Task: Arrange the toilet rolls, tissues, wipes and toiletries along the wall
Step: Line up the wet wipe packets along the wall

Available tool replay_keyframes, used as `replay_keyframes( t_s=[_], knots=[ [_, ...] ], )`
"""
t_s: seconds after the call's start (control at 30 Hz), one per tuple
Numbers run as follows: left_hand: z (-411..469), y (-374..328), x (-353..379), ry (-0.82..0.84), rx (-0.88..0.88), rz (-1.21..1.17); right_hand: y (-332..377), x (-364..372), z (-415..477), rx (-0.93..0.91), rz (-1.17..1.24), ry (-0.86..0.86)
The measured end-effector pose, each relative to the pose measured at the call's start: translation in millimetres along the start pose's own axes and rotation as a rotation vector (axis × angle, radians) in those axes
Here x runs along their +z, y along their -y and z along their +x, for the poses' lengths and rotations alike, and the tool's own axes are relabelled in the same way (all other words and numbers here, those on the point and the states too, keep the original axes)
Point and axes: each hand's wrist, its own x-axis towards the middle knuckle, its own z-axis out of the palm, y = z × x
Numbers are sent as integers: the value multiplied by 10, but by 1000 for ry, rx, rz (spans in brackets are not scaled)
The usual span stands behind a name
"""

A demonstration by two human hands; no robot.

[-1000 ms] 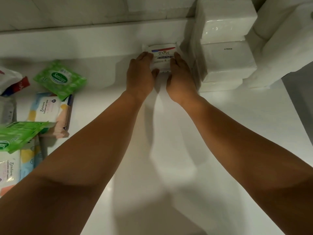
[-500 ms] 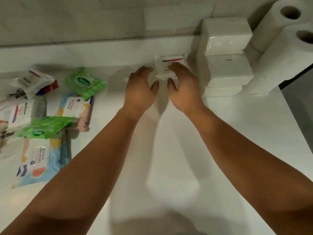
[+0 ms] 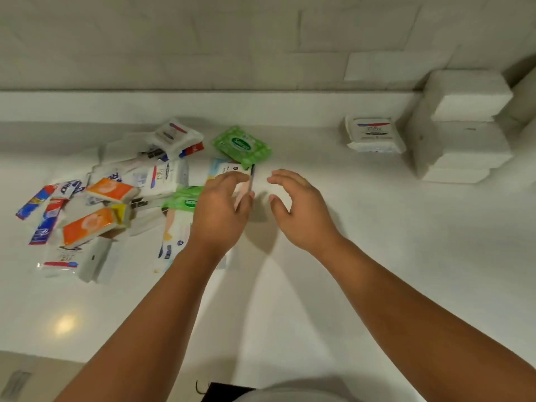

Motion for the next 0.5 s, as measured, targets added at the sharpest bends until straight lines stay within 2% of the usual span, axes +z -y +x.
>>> replay_keyframes(
  t_s=[0.3, 0.5],
  knots=[
    [-550, 1223, -892, -20, -132, 48, 957, 1251, -73, -56, 16, 183],
    [-849, 1948, -1396, -67, -284, 127, 1460, 1959, -100, -177, -255, 170]
  ],
)
